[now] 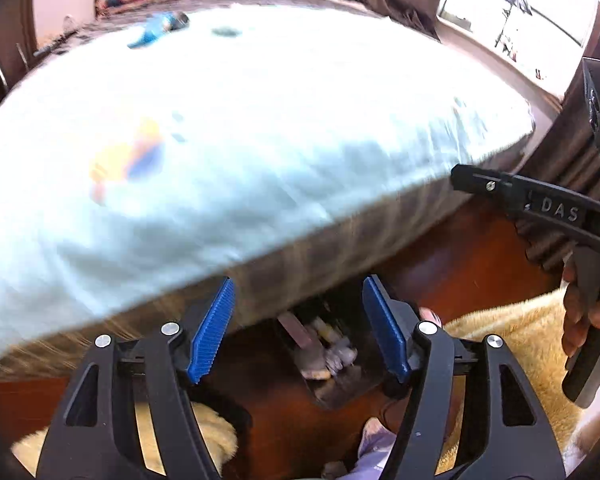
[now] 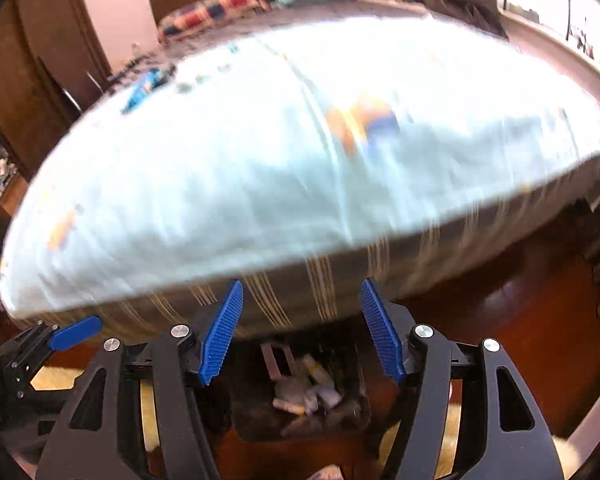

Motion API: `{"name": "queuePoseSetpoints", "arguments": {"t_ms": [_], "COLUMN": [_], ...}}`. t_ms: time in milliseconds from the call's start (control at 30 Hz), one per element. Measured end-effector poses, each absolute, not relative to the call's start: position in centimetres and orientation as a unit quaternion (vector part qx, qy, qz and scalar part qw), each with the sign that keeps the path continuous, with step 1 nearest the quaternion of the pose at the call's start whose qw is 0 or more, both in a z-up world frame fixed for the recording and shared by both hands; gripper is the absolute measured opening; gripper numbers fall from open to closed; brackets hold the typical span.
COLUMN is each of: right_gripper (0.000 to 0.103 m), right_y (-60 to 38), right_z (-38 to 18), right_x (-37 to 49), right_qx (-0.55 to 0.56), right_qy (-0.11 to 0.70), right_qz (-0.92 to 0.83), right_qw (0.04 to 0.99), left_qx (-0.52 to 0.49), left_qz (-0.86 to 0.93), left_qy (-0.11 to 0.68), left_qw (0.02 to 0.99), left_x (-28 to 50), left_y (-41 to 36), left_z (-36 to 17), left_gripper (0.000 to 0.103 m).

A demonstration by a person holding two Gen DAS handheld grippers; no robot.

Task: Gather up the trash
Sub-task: 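Raise both open tools back over the bed, then grasp the blue wrapper packet with the left tool while the right tool grasps the white yarn skein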

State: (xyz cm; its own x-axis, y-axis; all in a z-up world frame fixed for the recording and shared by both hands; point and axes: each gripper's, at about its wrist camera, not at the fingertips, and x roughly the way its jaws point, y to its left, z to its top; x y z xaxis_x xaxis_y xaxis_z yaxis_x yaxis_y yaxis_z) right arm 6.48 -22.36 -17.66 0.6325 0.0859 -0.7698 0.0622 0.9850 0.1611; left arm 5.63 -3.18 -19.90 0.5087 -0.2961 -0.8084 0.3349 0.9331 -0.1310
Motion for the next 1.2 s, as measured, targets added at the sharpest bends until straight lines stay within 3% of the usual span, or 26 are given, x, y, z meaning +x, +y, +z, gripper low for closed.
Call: {"name": "queuePoseSetpoints", "arguments": {"t_ms": [267, 700, 1200], "right_gripper": [0.063, 0.063, 0.058], "right_y": [-21.3, -16.9, -12.1], "right_z": [-13.6, -14.6, -16.0], "right_x": [12.2, 22.9, 32.8], "right_qx": [0.075, 0.08, 0.09], "right_qy": [0.391, 0.396, 0.409], "right_qz": [0.024, 0.061, 0.114], "right_qw": [0.917, 0.913, 0.901], "left_qx": [0.002, 0.014, 0.004], "left_qz": [-0.148, -0.099, -0.075], "left_qy": [0.431, 0.396, 0.402], "left_qw": [0.89, 0.913, 0.912], "left_x": [9.2, 19.5, 32.6], "left_y": [1.1, 5.2, 6.5], "left_z": [-17.0, -13.6, -14.7], "left_gripper": [0.063, 0.063, 0.063]}}
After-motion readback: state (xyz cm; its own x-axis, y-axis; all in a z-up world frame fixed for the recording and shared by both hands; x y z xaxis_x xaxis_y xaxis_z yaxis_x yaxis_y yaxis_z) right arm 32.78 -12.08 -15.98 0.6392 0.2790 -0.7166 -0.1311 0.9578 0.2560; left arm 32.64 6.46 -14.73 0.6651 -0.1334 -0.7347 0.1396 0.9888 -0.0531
